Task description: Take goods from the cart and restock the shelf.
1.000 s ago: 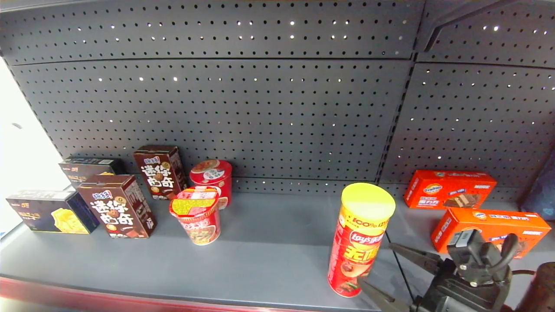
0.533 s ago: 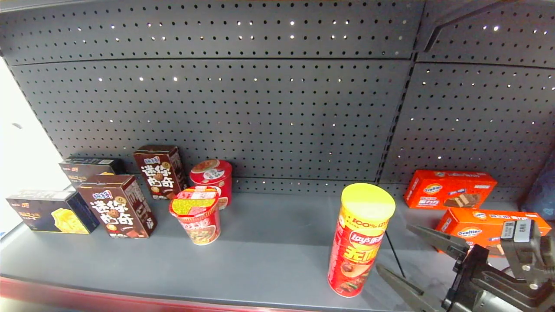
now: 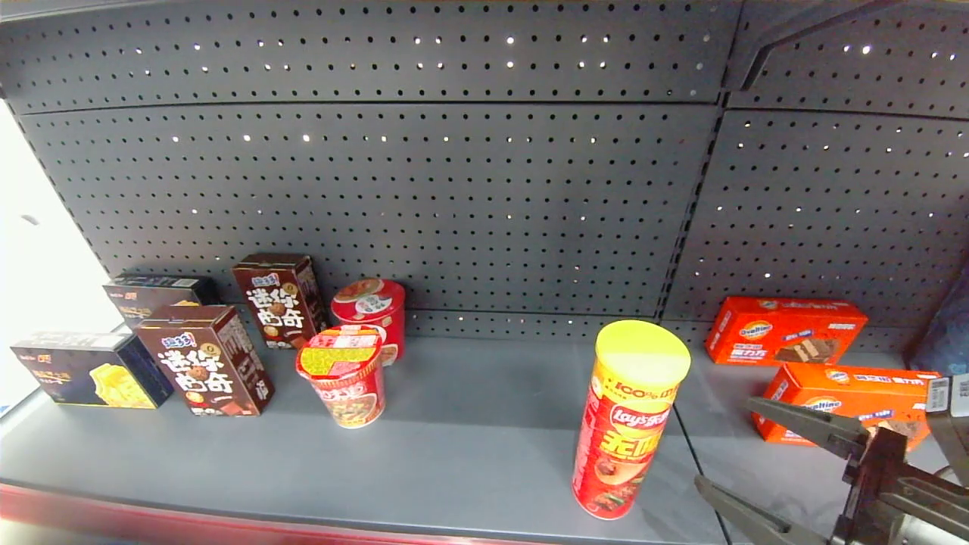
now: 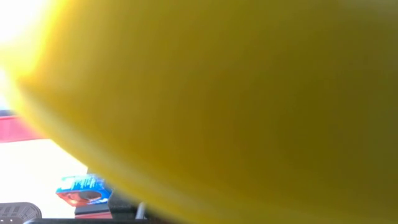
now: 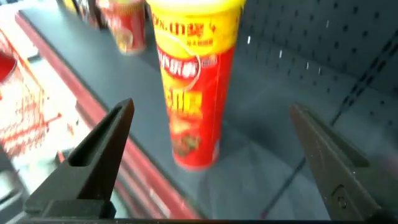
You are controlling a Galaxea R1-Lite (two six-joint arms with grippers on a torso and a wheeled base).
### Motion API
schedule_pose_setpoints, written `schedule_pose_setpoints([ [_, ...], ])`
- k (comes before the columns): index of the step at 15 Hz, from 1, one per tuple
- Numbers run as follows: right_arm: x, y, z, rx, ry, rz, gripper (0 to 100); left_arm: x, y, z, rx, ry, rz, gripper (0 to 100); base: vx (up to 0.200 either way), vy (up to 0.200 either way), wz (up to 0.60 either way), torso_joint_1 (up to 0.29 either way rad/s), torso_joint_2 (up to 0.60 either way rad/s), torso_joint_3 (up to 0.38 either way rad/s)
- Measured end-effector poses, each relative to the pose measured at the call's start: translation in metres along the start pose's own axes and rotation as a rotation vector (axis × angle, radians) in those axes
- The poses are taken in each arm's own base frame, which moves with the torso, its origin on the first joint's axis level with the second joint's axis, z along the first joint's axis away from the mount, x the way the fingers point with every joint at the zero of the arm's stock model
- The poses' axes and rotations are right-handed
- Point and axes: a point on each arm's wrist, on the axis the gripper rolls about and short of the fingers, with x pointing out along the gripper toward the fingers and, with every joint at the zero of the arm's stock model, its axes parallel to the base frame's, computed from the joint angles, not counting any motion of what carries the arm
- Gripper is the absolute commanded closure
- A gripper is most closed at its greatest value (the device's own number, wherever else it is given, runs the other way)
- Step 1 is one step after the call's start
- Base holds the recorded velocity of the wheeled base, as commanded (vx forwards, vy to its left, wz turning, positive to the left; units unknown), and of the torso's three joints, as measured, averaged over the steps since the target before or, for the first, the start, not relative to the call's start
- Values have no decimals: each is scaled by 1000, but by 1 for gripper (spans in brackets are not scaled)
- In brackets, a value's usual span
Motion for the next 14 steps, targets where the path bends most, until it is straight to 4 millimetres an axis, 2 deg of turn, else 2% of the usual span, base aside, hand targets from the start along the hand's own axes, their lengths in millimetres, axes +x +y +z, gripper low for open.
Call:
schedule_pose_setpoints([
  [3, -23, -3, 18, 4, 36, -71, 0, 0, 0, 0, 0, 0, -1, 100, 0, 0, 0, 0, 0, 0],
  [7, -47, -10, 11, 9, 18, -216, 0, 0, 0, 0, 0, 0, -2, 100, 0, 0, 0, 0, 0, 0],
  [10, -49, -11, -2, 7, 121, -244, 0, 0, 0, 0, -2, 0, -3, 100, 0, 0, 0, 0, 0, 0],
  [14, -36, -12, -19, 6, 290, -251, 0, 0, 0, 0, -18, 0, -3, 100, 0, 0, 0, 0, 0, 0],
])
